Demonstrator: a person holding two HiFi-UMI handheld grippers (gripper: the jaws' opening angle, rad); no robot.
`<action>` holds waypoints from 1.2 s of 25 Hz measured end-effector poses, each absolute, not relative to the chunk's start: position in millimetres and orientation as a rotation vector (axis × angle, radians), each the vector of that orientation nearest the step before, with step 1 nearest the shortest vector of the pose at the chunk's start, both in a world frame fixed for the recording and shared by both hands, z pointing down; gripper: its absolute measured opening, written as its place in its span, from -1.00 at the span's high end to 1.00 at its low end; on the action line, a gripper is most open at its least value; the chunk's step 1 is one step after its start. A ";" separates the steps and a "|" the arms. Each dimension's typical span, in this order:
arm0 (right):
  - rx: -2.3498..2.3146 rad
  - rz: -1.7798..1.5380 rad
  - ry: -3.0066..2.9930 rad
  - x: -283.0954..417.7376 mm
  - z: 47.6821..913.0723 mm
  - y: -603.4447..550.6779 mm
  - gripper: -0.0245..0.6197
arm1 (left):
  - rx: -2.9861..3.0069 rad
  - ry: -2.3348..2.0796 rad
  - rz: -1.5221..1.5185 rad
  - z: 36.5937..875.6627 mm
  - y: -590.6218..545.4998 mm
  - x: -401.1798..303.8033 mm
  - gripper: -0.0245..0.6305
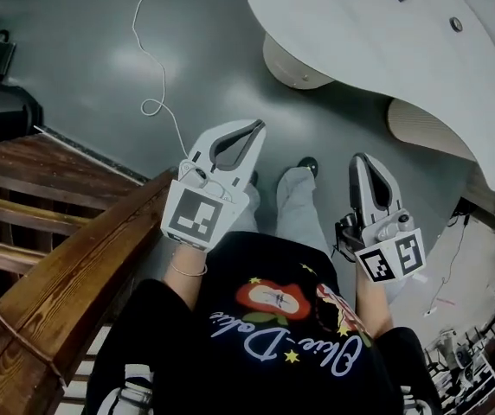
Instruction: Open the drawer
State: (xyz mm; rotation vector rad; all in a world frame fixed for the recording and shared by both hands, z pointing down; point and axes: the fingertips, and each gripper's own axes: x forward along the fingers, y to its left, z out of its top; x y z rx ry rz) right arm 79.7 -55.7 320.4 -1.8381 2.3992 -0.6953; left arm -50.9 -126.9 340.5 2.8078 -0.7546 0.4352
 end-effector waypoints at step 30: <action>-1.480 -0.730 2.811 178.3 403.8 -75.7 0.93 | 2.631 -1.138 0.493 395.1 -111.0 47.6 0.91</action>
